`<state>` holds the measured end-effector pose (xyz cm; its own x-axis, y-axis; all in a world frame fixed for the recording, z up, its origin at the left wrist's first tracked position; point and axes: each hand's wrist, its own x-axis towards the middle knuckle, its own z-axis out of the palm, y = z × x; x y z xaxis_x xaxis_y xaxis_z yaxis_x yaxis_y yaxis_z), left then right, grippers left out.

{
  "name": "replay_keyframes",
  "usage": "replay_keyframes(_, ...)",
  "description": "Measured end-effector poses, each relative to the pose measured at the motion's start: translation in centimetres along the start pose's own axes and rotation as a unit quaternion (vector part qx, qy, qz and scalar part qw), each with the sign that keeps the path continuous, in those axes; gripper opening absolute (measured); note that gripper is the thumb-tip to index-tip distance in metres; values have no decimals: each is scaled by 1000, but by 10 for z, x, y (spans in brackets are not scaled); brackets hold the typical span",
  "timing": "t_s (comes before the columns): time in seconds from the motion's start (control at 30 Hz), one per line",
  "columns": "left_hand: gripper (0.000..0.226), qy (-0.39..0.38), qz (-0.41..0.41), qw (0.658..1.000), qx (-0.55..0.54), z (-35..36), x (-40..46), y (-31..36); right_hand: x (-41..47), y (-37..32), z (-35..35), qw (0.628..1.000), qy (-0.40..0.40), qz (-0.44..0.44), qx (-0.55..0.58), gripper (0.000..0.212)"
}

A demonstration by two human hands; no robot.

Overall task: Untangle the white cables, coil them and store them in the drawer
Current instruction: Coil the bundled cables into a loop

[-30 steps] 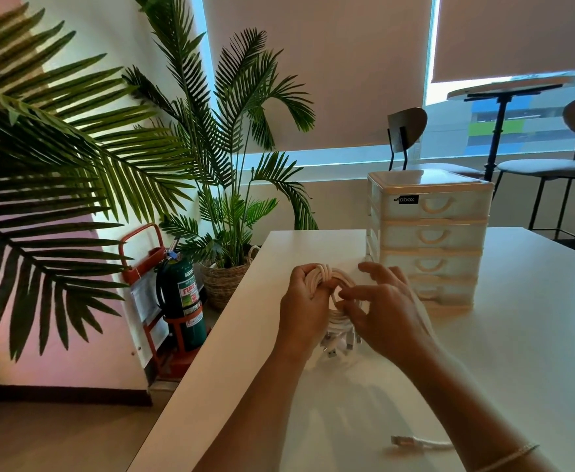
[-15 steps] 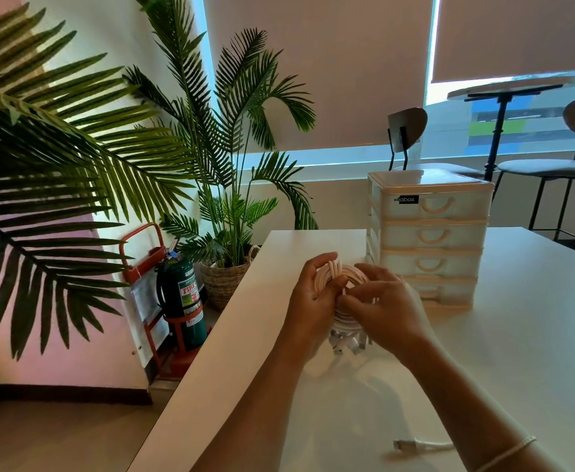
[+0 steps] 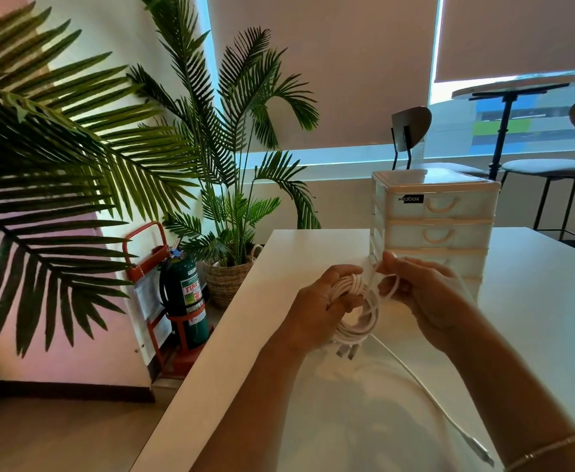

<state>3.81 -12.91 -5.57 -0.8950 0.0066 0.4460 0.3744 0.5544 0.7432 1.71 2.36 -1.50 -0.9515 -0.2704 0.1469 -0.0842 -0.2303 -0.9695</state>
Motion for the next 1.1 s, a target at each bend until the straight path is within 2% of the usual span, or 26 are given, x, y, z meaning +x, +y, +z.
replay_keyframes(0.1,38,5,0,1000,18,3,0,4,-1,-2,-1,1000,-2,-12,9,26)
replay_keyframes(0.23,31,99,27,991,88,0,3,-1,0,-2,-3,999,-8,-16,-33,22)
replay_keyframes(0.33,33,142,29,980,139,-4,4,-6,1,0,-5,990,-19,-21,-136,14)
replay_keyframes(0.4,35,158,27,974,160,-6,3,-9,5,2,-12,949,10,-52,-311,15)
replay_keyframes(0.47,37,163,22,969,183,-7,3,-11,8,3,-18,869,37,-95,-483,16)
replay_keyframes(0.53,40,161,16,967,199,-7,4,-11,8,3,-22,811,54,-105,-573,20)
replay_keyframes(0.6,43,159,5,965,209,-6,4,-10,9,2,-26,774,73,-96,-621,24)
replay_keyframes(0.87,40,176,-6,965,194,-10,3,-12,11,7,-43,703,77,-47,-705,66)
replay_keyframes(0.93,35,178,-7,969,173,-9,4,-11,13,10,-43,705,75,-60,-703,79)
replay_keyframes(1.03,29,153,-37,982,102,-4,4,-6,15,18,-31,737,60,-182,-648,75)
replay_keyframes(1.1,28,131,-66,989,33,-1,3,-2,17,24,-20,727,72,-301,-613,71)
